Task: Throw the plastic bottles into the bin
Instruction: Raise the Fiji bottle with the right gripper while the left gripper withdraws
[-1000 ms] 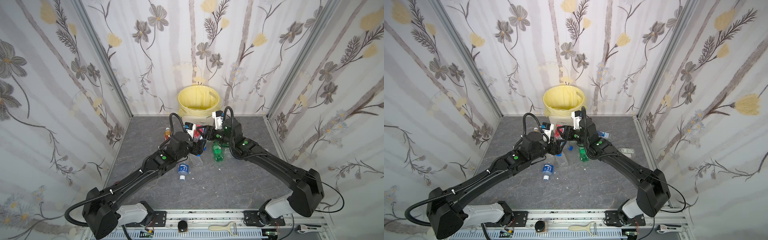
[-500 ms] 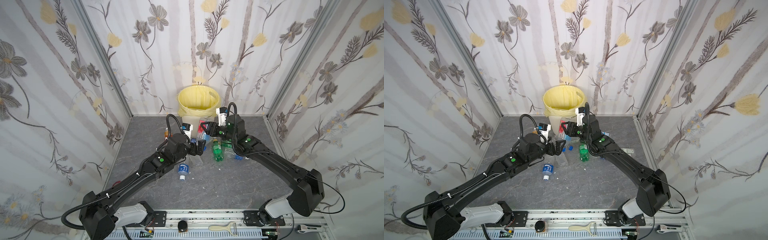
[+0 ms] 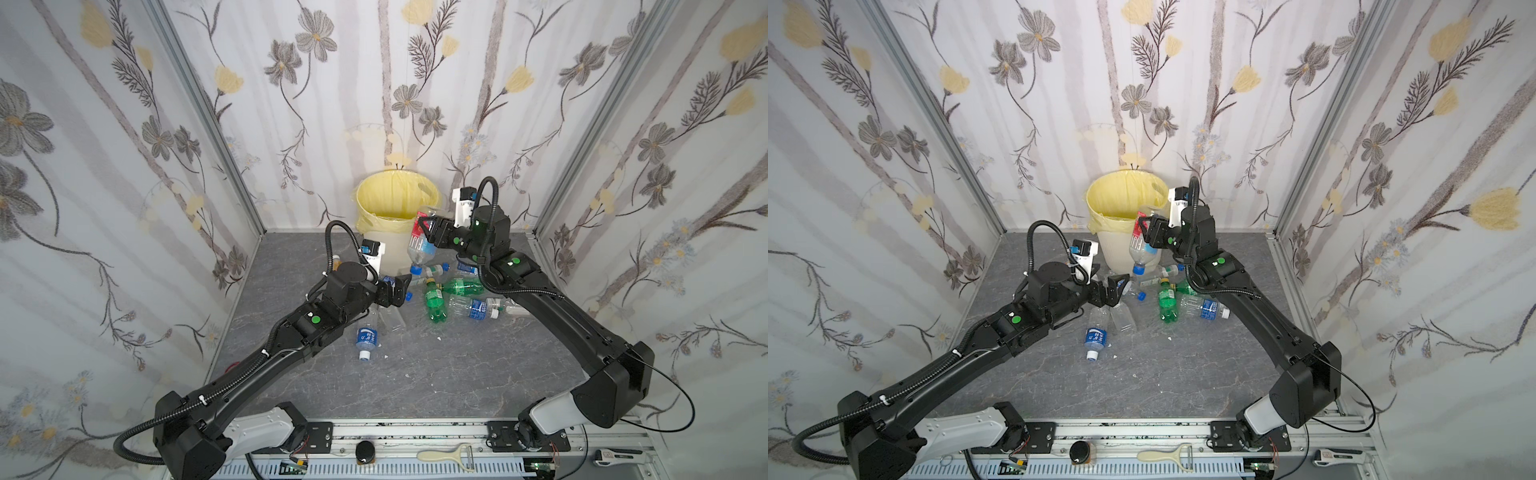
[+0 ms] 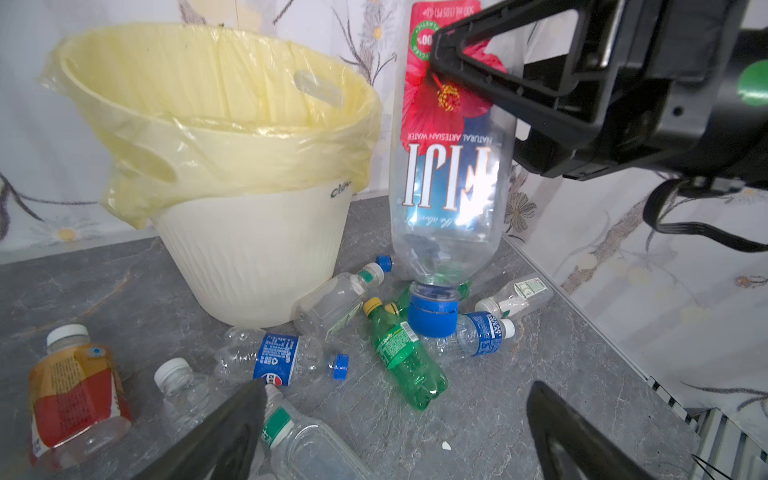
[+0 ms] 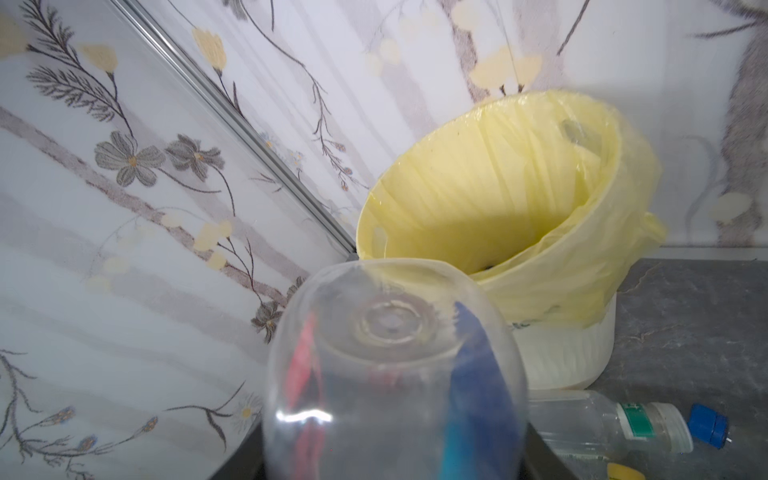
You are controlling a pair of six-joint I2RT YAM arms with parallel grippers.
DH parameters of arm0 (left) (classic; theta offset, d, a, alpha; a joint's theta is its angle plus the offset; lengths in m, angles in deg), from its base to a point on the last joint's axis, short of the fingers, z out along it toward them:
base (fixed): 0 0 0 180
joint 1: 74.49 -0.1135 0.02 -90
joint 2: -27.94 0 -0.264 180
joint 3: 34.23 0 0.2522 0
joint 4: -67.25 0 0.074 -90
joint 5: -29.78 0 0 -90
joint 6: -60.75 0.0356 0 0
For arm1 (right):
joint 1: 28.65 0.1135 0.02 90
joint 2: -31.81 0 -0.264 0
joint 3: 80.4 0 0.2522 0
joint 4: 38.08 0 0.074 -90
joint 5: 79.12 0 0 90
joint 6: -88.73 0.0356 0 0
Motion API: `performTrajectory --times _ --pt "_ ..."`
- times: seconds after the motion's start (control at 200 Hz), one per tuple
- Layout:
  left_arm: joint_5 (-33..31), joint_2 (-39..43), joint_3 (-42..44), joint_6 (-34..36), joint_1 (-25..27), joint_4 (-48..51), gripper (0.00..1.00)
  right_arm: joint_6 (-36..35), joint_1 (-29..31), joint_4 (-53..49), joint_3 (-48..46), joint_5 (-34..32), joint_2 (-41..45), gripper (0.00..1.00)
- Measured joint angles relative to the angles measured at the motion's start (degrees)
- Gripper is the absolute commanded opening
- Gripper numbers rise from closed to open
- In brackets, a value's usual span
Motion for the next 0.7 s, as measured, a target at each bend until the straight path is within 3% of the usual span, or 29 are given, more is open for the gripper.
performTrajectory --times 0.485,0.704 --pt "-2.6 -5.6 -18.2 8.3 0.0 0.4 1.0 -4.1 -5.0 -0.2 20.2 -4.4 1.1 0.58" --pt "-3.0 -7.1 -21.3 9.9 0.0 -0.1 1.0 -8.4 -5.2 10.1 21.3 -9.5 7.0 0.57"
